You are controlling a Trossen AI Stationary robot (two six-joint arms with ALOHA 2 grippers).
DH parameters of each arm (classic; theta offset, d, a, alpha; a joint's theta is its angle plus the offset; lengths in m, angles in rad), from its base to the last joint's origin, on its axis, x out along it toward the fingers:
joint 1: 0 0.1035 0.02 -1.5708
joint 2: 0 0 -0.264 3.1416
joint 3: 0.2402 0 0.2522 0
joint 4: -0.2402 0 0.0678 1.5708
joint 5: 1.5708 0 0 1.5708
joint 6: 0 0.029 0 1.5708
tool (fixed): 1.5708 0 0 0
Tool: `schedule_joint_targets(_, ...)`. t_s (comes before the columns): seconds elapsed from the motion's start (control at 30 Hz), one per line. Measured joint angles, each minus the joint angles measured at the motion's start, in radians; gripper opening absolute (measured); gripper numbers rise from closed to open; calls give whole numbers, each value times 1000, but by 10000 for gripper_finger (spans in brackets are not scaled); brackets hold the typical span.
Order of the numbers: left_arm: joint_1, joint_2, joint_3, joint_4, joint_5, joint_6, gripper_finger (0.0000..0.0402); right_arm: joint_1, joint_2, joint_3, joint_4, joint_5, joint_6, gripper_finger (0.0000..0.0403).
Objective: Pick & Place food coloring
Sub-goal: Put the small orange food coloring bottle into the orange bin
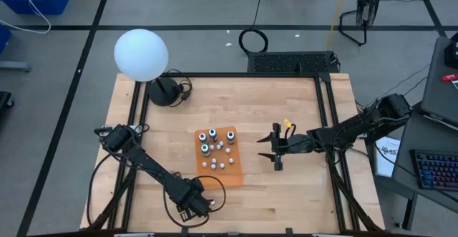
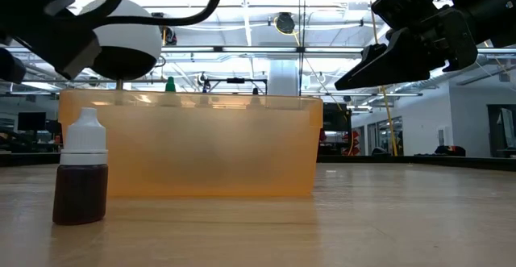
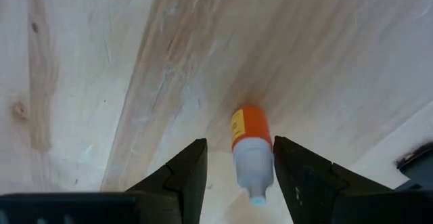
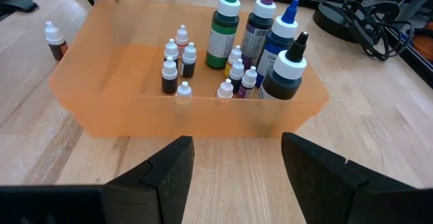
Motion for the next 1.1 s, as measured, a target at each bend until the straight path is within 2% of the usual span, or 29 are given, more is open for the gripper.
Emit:
schedule_joint_targets(0.37, 0, 0, 1, 1, -37, 25, 168, 0, 0, 0, 0, 1, 0, 212)
schedule_joint_targets(0.73, 3, 0, 2, 39, -16, 62, 72, 0, 0, 0, 0, 1, 0, 212)
schedule_joint_targets(0.9, 23, 0, 4, 41, -14, 76, 65, 0, 0, 0, 0, 1, 0, 212)
schedule_joint_targets(1.0, 32, 0, 48, -9, -49, 93, 65, 0, 0, 0, 0, 2, 0, 212)
schedule_joint_targets(1.1, 36, -1, 134, -95, -128, 117, 65, 0, 0, 0, 0, 2, 0, 212)
